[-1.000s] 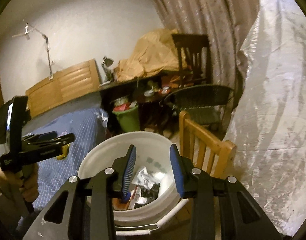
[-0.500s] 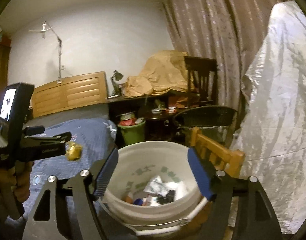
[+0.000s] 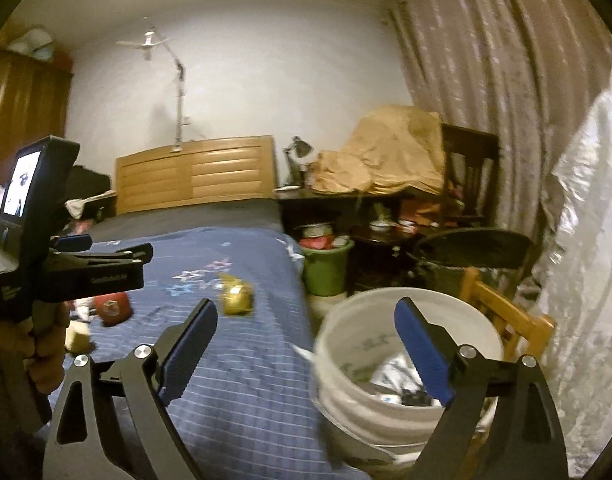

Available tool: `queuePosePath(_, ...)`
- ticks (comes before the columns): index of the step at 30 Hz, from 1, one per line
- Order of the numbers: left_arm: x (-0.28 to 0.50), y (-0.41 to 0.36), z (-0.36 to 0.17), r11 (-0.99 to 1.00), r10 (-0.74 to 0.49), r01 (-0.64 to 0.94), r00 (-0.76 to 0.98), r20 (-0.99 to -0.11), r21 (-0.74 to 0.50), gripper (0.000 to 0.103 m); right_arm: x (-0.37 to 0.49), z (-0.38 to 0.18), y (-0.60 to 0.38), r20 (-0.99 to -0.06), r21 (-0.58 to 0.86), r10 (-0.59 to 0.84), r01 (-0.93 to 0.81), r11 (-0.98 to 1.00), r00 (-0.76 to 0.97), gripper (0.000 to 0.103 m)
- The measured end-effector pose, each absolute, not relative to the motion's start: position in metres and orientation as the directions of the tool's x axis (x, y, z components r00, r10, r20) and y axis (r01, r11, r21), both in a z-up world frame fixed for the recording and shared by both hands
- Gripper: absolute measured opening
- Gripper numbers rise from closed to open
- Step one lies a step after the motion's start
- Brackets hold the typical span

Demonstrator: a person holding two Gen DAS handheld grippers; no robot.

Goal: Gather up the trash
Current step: 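Move both open tools back over the items on the bedspread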

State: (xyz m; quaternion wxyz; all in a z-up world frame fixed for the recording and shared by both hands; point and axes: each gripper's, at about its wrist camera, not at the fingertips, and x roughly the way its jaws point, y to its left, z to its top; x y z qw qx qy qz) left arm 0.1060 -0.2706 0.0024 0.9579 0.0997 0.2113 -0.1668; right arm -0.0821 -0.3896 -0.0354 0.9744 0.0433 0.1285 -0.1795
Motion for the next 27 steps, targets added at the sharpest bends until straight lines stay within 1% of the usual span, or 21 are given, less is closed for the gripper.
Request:
queuePosePath(10, 0.115, -0.184, 0.007, 0.967, -0.194, 0.246, 0.875, -0.444, 0.062, 0.095, -0.041, -0.019, -0.301, -0.274, -0.024, -0.203, 0.204, 0.979, 0.94, 0.096)
queuePosePath(17, 0.131, -0.092, -0.007, 0.995, -0.07, 0.096, 0.878, -0.474, 0.031, 0.095, -0.009, -0.015, -0.248, -0.297, -0.035, -0.095, 0.088, 0.995, 0.95, 0.097)
queuePosePath(20, 0.138, -0.047, -0.016, 0.999, -0.01, 0.026, 0.875, -0.484, 0.027, 0.095, 0.011, -0.016, -0.225, -0.316, -0.02, -0.026, 0.021, 1.0, 0.948, 0.097)
queuePosePath(22, 0.146, -0.01, -0.024, 0.998, 0.058, -0.046, 0.867, -0.495, 0.037, 0.095, 0.026, -0.02, -0.207, -0.341, -0.013, 0.03, -0.036, 0.999, 0.94, 0.097)
queuePosePath(23, 0.153, 0.017, -0.03, 0.995, 0.1, -0.098, 0.852, -0.514, 0.031, 0.095, 0.033, -0.023, -0.198, -0.355, -0.011, 0.061, -0.069, 0.998, 0.933, 0.097)
queuePosePath(25, 0.161, 0.049, -0.036, 0.99, 0.126, -0.143, 0.833, -0.538, 0.009, 0.094, 0.046, -0.031, -0.178, -0.388, -0.014, 0.121, -0.137, 0.991, 0.914, 0.097)
queuePosePath(27, 0.167, 0.079, -0.044, 0.988, 0.126, -0.157, 0.813, -0.569, -0.006, 0.094, 0.061, -0.042, -0.158, -0.422, -0.015, 0.174, -0.198, 0.98, 0.89, 0.097)
